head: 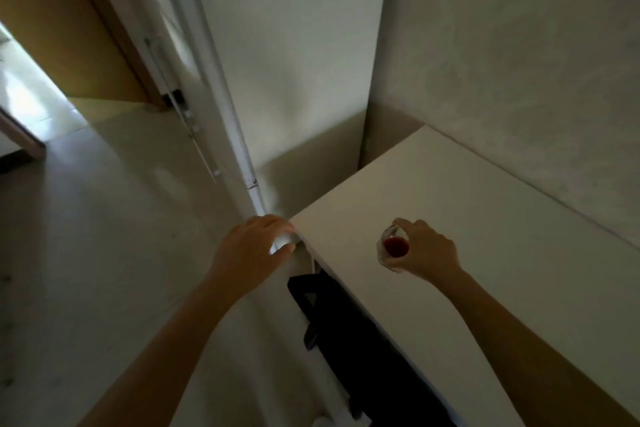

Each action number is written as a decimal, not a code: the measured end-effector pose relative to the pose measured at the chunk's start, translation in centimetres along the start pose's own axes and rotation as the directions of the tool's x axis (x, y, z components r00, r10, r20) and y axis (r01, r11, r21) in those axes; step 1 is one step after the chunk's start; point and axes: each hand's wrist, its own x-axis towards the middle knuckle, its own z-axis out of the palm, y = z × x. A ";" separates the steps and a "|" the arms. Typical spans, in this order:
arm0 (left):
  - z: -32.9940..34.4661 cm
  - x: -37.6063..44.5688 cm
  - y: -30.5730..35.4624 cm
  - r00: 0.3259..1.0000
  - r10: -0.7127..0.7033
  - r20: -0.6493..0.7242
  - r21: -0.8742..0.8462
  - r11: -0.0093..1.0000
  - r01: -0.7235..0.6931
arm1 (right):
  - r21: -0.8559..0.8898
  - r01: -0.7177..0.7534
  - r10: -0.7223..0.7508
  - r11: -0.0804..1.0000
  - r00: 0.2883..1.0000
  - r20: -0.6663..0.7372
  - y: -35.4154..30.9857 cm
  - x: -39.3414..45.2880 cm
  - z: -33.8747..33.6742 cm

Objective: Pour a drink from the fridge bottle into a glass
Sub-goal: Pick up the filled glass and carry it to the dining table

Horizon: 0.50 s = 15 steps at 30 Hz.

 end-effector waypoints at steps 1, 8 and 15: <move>-0.9 -1.0 -1.0 0.999 -0.040 -0.017 0.016 0.999 0.040 | -0.013 0.055 -0.055 0.998 0.998 -0.004 -2.0 0.5 -0.2; -7.5 -11.2 -8.8 0.934 -0.308 -0.181 0.059 0.945 0.323 | -0.092 0.398 -0.396 0.913 0.917 0.036 -17.7 2.3 1.9; -14.4 -26.5 -20.1 0.768 -0.557 -0.316 0.037 0.802 0.596 | -0.078 0.651 -0.629 0.755 0.752 0.197 -38.3 0.3 8.2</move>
